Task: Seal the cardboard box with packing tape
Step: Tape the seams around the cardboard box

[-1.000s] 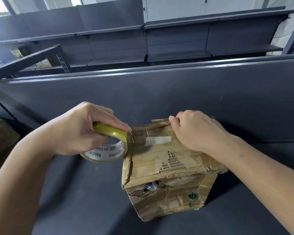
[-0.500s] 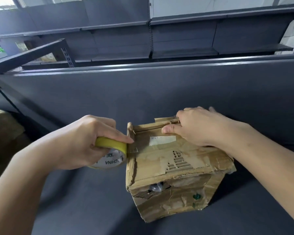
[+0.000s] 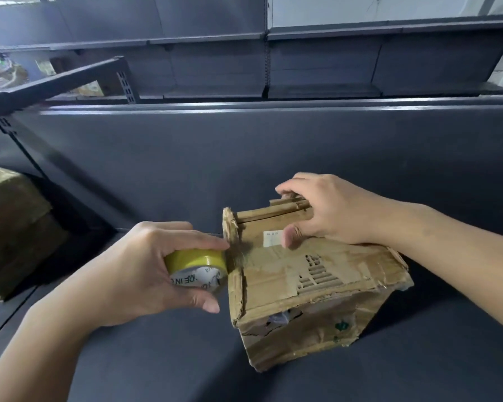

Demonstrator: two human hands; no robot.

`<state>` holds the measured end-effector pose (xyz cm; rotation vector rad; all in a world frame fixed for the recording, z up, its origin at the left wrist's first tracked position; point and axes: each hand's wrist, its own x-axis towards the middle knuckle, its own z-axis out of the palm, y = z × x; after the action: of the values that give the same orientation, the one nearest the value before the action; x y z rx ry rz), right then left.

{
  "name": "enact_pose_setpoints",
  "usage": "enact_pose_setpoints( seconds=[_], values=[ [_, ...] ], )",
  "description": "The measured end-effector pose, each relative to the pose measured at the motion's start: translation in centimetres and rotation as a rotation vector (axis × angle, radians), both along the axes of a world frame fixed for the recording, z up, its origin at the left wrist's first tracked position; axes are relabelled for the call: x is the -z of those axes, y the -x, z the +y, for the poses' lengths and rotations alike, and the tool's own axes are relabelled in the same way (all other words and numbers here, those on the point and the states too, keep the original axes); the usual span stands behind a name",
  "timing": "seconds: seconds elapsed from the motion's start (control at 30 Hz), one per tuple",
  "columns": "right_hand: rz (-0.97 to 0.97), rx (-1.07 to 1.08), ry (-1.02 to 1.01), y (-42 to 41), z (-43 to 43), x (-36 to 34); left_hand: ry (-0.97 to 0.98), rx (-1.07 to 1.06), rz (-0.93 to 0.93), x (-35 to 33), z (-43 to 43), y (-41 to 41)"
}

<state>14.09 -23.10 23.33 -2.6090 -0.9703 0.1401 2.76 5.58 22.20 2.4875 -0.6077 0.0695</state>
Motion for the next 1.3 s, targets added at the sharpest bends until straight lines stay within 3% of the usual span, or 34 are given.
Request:
enact_pose_setpoints(
  seconds=[0.13, 0.3, 0.37, 0.6, 0.77, 0.87, 0.97, 1.03, 1.13, 1.3],
  values=[
    [0.190, 0.173, -0.027, -0.8, 1.2, -0.9, -0.053, 0.008, -0.013, -0.5, -0.2, 0.2],
    [-0.133, 0.207, 0.153, 0.1, 3.1, 1.1, -0.017, -0.006, 0.180, -1.4, -0.1, -0.6],
    [-0.154, 0.174, 0.130, 0.7, 2.8, 1.4, -0.019, 0.010, 0.262, -1.5, 0.3, -1.5],
    [-0.320, -0.005, 0.106, 1.4, 2.9, 0.9, -0.071, -0.021, 0.043, 1.1, 1.4, -2.3],
    [-0.484, -0.072, 0.268, 1.5, 3.7, 0.3, 0.195, -0.005, -0.001, 4.9, 1.0, -0.4],
    [-0.516, -0.041, 0.327, 1.4, 3.8, 0.1, 0.327, 0.006, 0.079, 5.2, 0.3, 0.6],
    [-0.487, 0.003, 0.377, 1.5, 4.1, 0.0, 0.295, -0.011, 0.057, 5.0, 0.0, 0.8],
    [-0.351, 0.081, 0.393, 1.4, 4.5, -0.5, 0.270, -0.027, 0.019, 5.0, -0.4, 0.7],
    [-0.050, 0.250, 0.202, 1.8, 6.8, -0.6, 0.265, -0.004, -0.027, 5.4, -0.8, 0.4],
    [-0.358, 0.362, 0.192, 4.8, 10.9, 3.1, 0.297, -0.013, -0.097, 6.8, -1.2, 0.8]
  ],
)
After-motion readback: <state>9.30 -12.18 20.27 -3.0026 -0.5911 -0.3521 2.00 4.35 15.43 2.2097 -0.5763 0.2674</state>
